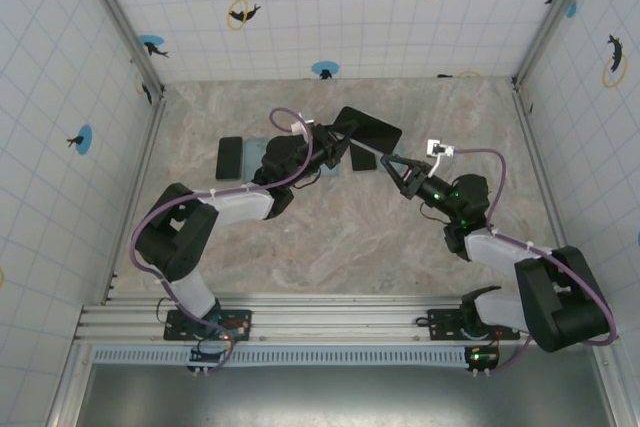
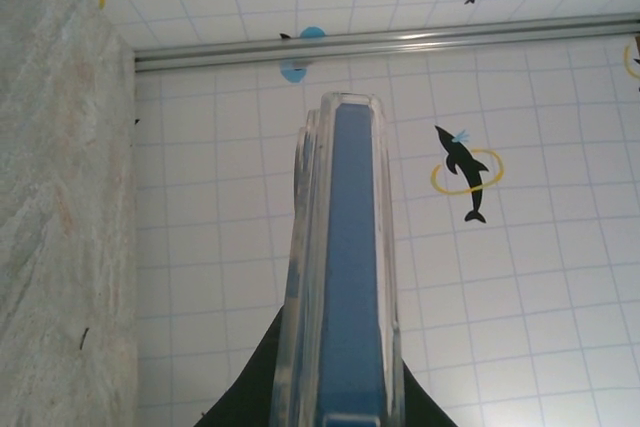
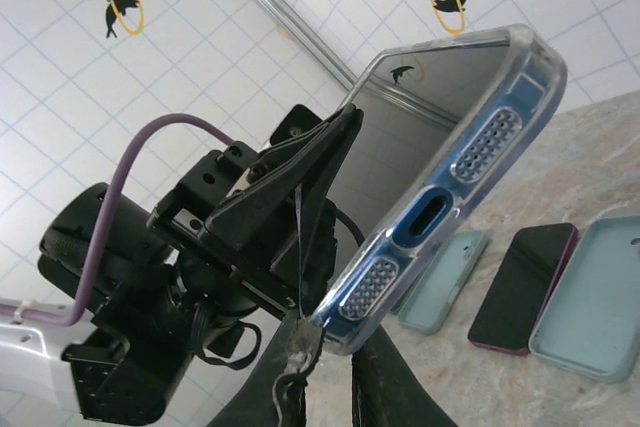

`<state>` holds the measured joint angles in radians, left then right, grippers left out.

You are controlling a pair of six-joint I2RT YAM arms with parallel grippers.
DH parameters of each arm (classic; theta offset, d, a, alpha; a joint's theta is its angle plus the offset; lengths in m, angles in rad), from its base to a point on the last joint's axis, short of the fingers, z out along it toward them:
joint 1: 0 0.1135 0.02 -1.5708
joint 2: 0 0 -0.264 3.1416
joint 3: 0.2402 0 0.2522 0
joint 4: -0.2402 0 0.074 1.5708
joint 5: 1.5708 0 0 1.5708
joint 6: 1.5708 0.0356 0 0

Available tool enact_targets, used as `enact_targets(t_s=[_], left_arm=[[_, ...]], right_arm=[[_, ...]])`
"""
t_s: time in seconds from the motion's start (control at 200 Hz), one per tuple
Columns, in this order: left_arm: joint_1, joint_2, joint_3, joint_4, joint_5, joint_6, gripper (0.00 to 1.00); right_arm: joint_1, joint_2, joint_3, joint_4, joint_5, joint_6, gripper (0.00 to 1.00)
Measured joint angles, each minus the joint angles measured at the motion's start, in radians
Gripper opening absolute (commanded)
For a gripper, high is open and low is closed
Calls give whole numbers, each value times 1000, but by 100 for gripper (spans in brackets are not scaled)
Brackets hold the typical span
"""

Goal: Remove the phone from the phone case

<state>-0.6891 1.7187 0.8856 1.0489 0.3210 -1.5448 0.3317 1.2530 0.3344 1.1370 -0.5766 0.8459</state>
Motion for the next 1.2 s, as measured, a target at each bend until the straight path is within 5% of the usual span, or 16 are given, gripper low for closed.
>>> enact_targets(t_s=[0.285,0.576,0.761,1.006,1.201], left_arm=[[-66,-106,48,29,99,1,0],[-32,-125,56,-77,111,129,0],[1,-133,56,-197,72,256,0],[21,-143,56,-249,24,343,0],[21,-143,56,-259,26,353,0]], right_arm=[[-40,45,0,-237,67,-66,6],[-62,40,-1,-113,-43,29,40],[-55,-9,-5,23,-118,142,49],[-13,-35,-23,110,-131,246,52],[-3,3,-22,166,-93,346,44]])
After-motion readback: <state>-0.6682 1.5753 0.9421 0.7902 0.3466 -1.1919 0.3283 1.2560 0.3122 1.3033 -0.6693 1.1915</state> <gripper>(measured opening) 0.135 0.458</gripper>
